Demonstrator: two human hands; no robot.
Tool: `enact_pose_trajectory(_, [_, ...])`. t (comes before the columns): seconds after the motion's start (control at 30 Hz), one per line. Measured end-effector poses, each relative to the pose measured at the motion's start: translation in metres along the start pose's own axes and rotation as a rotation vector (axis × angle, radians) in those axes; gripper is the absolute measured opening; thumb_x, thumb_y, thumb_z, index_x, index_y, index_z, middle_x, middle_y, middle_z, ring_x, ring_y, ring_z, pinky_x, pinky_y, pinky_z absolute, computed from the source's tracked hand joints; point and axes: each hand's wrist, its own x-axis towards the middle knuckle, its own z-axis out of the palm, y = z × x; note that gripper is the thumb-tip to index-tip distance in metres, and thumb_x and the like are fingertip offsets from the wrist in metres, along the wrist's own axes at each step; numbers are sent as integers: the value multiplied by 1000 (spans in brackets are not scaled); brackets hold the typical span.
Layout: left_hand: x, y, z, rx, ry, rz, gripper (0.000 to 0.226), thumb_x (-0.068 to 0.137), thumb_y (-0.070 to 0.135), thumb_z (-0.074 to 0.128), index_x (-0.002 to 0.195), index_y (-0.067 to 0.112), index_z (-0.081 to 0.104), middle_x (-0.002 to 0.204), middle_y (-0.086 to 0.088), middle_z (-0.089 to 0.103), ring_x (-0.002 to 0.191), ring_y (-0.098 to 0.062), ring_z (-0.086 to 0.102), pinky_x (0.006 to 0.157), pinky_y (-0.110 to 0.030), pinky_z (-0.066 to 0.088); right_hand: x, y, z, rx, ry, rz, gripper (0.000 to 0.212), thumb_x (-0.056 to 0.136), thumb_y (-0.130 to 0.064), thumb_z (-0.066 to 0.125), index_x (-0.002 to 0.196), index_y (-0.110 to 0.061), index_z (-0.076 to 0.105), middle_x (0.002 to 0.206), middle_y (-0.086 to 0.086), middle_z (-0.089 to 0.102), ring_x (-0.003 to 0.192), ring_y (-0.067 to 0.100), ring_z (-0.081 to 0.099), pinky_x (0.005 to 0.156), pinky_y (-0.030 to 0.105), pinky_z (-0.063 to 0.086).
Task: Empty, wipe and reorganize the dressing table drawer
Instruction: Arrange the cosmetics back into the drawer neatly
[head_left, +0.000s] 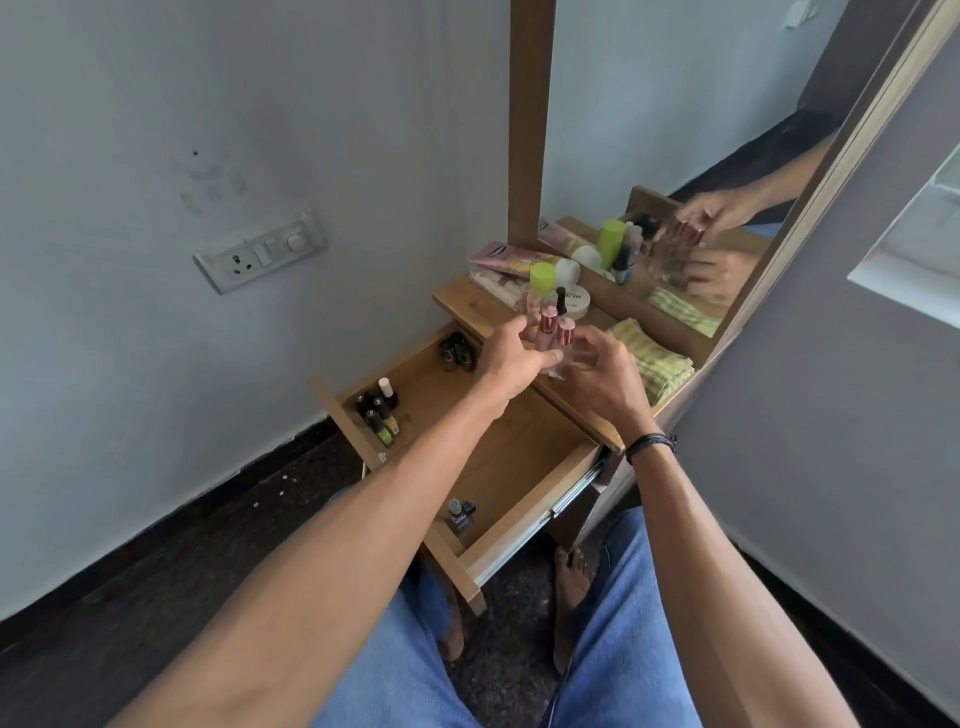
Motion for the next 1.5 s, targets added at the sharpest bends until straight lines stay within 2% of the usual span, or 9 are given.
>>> enact_pose_trajectory(0.2, [-20,-19,-22,177,-29,100,53,72,31,90,120,21,70,108,5,73,102,-15,64,89,-32,50,-27,-8,-3,43,-155,-53,33,83,-19,81,111,-31,68,106,-17,72,96,-1,69,78,26,56])
enact_pose_trajectory(0.37, [-54,-32,-51,340,-172,134,49,79,26,85,124,20,67,112,9,71,92,-9,68,78,-25,48,-50,-9,-1,24,-305,-62,37,80,-11,83,106,-31,67,101,-18,71,91,-9,67,73,10,50])
enact_pose_trajectory(0.5, [-87,-51,-69,447,-208,115,42,80,32,82,119,30,66,108,18,69,92,1,63,79,-25,49,-68,-6,7,13,-389,-22,38,80,-12,84,113,-23,66,102,-8,74,90,2,72,84,28,60])
enact_pose_trajectory(0.6, [-111,-62,-73,458,-250,76,45,81,30,82,123,29,64,112,16,66,99,-6,65,92,-32,54,-77,-4,17,-36,-401,13,35,77,-20,84,107,-25,67,100,-6,74,90,10,72,82,40,62])
enact_pose_trajectory(0.73, [-133,-69,-77,487,-303,77,47,81,27,81,125,26,64,111,15,64,98,-6,65,92,-32,54,-86,-6,33,-118,-404,21,25,75,-26,80,95,-28,65,90,-5,73,83,17,70,77,48,58])
enact_pose_trajectory(0.97, [-138,-79,-74,644,-396,130,50,84,30,79,131,32,60,94,29,46,109,-5,46,97,-33,45,-94,-7,47,-157,-435,44,29,70,-36,75,97,-28,66,89,-7,72,83,16,69,78,48,58])
enact_pose_trajectory(1.1, [-135,-90,-69,743,-436,188,55,81,37,80,132,34,60,117,19,56,121,-9,37,104,-34,38,-93,-4,48,-203,-432,46,32,70,-36,75,100,-30,66,92,-7,71,86,17,68,79,46,57])
enact_pose_trajectory(1.23, [-130,-100,-67,852,-447,232,51,77,45,81,124,34,65,131,16,45,126,-12,28,106,-38,30,-93,-5,51,-268,-449,27,28,76,-31,78,100,-29,64,94,-5,71,85,19,67,79,46,57])
enact_pose_trajectory(1.5, [-122,-101,-64,886,-457,224,29,78,42,82,102,32,68,138,14,39,130,-15,26,105,-39,29,-89,-16,64,-448,-608,8,37,75,-32,83,105,-19,65,96,2,71,85,24,67,76,39,58])
